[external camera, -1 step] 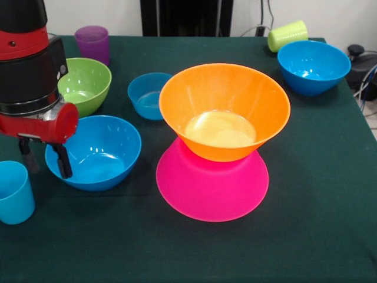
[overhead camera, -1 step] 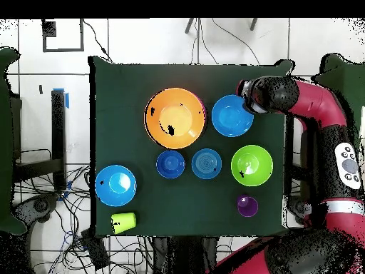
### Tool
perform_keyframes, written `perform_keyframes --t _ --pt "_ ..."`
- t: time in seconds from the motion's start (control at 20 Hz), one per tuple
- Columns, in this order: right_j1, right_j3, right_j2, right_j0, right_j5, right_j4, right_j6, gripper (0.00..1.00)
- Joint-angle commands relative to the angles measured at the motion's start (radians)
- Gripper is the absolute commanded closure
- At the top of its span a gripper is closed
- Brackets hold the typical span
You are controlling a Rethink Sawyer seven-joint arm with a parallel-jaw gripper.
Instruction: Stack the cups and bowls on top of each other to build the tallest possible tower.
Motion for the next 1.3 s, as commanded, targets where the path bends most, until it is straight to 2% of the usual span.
perform_keyframes --t 0.05,0.65,0.95,1.3 --pt "-0.063 0.053 -0.045 0.067 0.064 -0.078 -0.234 0.0" --pt "-0.053 0.046 -0.04 0.061 0.069 -0.074 -0.259 0.0" --pt "-0.038 0.042 -0.04 0.056 0.05 -0.094 -0.288 0.0" --pt "0.007 0.066 -0.018 0.015 -0.009 -0.098 -0.325 0.0"
